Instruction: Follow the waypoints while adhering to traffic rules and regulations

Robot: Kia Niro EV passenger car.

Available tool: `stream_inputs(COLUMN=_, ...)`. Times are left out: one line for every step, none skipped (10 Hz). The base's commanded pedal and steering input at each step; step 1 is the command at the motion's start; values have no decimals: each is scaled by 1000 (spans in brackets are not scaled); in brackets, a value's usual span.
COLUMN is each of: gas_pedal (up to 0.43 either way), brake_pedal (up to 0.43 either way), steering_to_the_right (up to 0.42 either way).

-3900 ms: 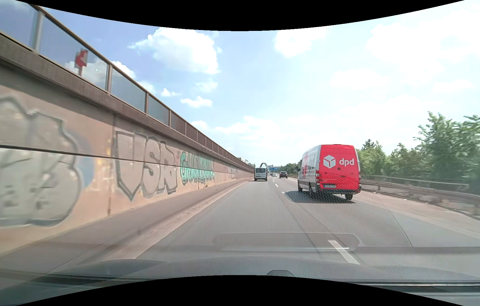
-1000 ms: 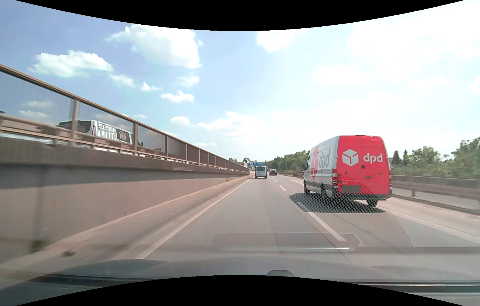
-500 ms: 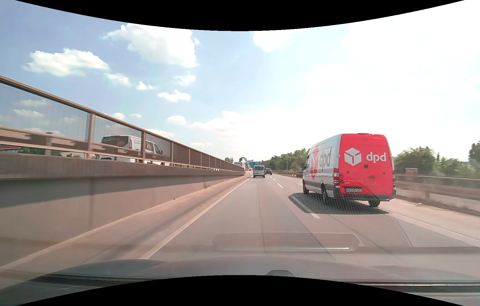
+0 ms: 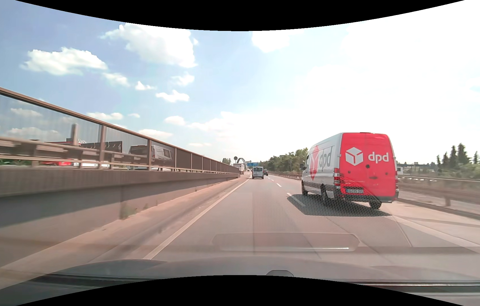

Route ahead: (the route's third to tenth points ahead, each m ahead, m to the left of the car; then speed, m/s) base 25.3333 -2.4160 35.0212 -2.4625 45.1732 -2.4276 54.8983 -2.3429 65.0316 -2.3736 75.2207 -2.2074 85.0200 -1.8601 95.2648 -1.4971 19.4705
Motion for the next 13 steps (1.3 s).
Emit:
stream_inputs(gas_pedal=87, brake_pedal=0, steering_to_the_right=-1)
stream_inputs(gas_pedal=79, brake_pedal=0, steering_to_the_right=-1)
stream_inputs(gas_pedal=59, brake_pedal=0, steering_to_the_right=-1)
stream_inputs(gas_pedal=39, brake_pedal=0, steering_to_the_right=-1)
stream_inputs(gas_pedal=8, brake_pedal=0, steering_to_the_right=-1)
stream_inputs(gas_pedal=0, brake_pedal=0, steering_to_the_right=-1)
stream_inputs(gas_pedal=0, brake_pedal=0, steering_to_the_right=-1)
stream_inputs(gas_pedal=0, brake_pedal=0, steering_to_the_right=-1)
stream_inputs(gas_pedal=0, brake_pedal=0, steering_to_the_right=-1)
stream_inputs(gas_pedal=0, brake_pedal=0, steering_to_the_right=-1)
stream_inputs(gas_pedal=0, brake_pedal=0, steering_to_the_right=-1)
stream_inputs(gas_pedal=0, brake_pedal=0, steering_to_the_right=-2)
stream_inputs(gas_pedal=0, brake_pedal=0, steering_to_the_right=-3)
